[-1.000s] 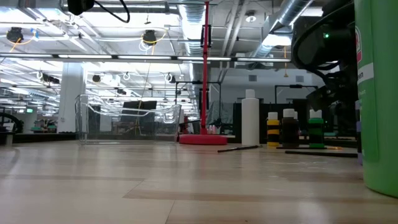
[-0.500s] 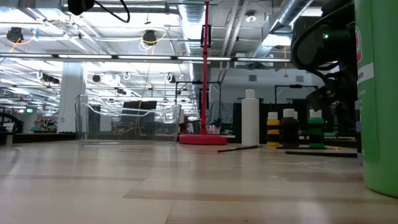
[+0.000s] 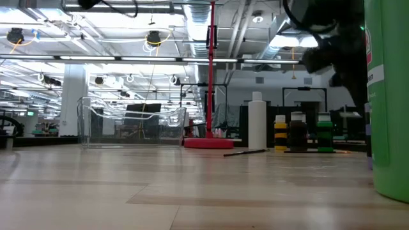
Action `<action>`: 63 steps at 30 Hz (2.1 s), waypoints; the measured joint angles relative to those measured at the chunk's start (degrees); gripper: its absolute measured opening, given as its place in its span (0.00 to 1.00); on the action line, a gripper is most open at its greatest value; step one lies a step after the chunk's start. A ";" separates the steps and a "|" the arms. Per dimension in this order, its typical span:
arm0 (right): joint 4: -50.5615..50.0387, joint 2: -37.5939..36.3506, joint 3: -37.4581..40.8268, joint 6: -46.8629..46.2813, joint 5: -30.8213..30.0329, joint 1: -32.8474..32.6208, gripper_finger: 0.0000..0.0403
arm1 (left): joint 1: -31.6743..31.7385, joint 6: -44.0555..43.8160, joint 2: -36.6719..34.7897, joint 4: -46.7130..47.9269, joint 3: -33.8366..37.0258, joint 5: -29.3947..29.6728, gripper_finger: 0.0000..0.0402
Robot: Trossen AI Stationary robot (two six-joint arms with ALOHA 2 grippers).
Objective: Pick & Place Paint Supplies
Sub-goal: Put the black brush into the green cup
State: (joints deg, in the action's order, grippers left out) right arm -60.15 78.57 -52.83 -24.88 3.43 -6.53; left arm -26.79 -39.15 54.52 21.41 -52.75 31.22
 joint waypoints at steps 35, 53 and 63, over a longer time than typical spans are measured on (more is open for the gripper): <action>-6.93 37.03 -59.74 6.40 25.91 2.33 0.00 | 8.65 25.65 -3.18 -6.08 -2.51 -16.36 0.46; -0.23 40.74 -64.00 -0.86 37.20 5.00 0.00 | 6.76 22.62 8.48 5.00 -2.51 -30.02 0.46; -0.03 40.76 -63.98 0.59 37.08 4.99 0.00 | 7.48 22.65 12.46 4.34 -2.45 -30.10 0.46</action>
State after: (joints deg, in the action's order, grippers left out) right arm -60.19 119.33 -116.81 -24.29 40.51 -1.54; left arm -19.31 -16.50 66.98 25.75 -55.20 1.13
